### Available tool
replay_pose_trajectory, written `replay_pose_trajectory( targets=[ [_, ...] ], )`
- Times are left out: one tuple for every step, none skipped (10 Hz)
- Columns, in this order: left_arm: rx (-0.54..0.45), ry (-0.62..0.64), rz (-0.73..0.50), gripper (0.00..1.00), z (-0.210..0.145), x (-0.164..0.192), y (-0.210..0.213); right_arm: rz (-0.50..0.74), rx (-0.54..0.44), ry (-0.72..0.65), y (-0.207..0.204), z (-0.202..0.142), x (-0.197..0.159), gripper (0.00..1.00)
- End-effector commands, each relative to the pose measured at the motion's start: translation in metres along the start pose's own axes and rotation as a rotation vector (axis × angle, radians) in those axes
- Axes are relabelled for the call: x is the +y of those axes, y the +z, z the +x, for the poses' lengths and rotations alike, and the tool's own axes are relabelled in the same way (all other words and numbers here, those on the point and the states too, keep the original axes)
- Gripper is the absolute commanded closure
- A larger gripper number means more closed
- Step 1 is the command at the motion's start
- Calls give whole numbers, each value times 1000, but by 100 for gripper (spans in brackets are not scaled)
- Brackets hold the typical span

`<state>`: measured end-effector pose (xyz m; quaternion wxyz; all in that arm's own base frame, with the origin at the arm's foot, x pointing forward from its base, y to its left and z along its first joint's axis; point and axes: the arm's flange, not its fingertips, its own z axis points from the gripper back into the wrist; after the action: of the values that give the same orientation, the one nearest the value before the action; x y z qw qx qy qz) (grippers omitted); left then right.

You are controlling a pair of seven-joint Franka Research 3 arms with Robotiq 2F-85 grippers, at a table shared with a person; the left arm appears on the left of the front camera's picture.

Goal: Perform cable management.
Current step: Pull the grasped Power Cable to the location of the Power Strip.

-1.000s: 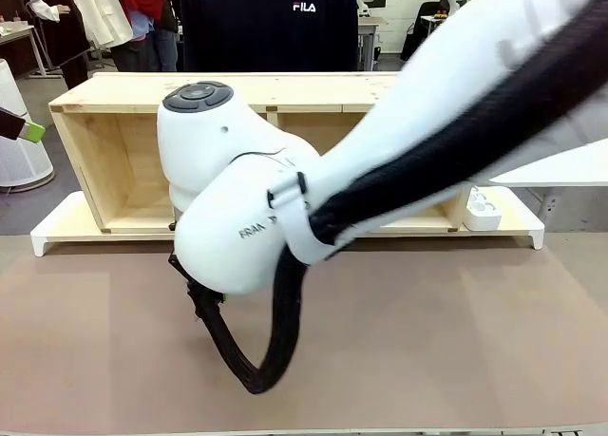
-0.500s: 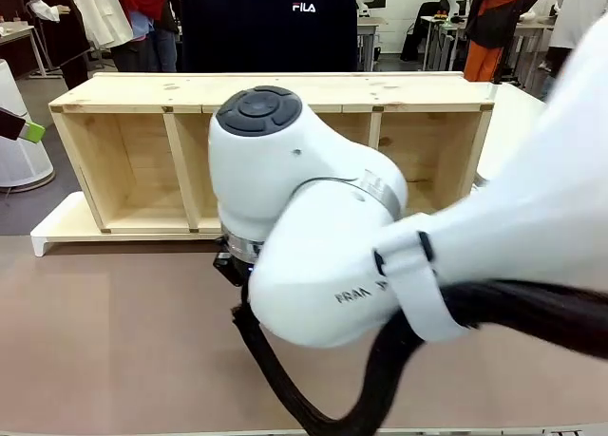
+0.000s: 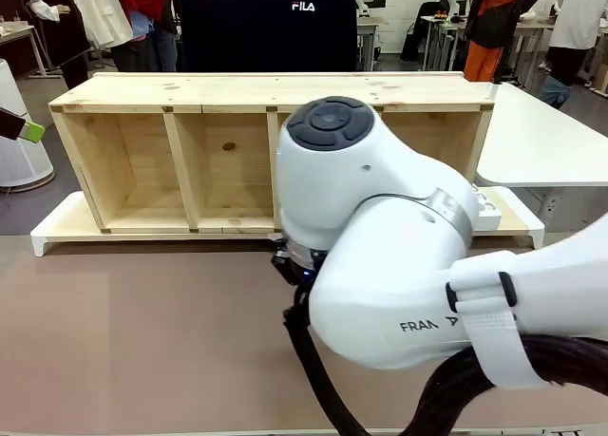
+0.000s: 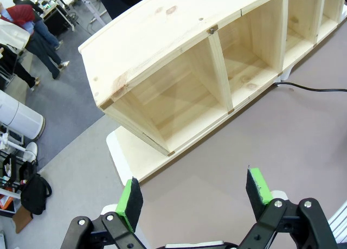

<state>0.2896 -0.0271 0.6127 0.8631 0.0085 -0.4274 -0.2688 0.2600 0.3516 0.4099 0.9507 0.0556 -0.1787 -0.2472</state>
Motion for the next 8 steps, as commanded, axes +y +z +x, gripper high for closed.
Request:
replay_pose_trajectory(
  targets=[
    [-12,2,5,0,1,1,-2,24,17,-74,1,5,-31,83],
    [-12,2,5,0,1,1,-2,28,13,-116,3,9,-46,83],
    [-12,2,5,0,1,1,-2,29,8,-160,5,12,-61,83],
    [-12,2,5,0,1,1,-2,23,6,-196,5,15,-74,83],
    [-12,2,5,0,1,1,-2,16,15,-231,3,19,-86,83],
    [-12,2,5,0,1,1,-2,16,21,-260,0,23,-97,83],
    [-12,2,5,0,1,1,-2,24,30,-293,-5,26,-103,83],
    [-12,2,5,0,1,1,-2,58,20,-288,-6,23,-101,83]
  ],
)
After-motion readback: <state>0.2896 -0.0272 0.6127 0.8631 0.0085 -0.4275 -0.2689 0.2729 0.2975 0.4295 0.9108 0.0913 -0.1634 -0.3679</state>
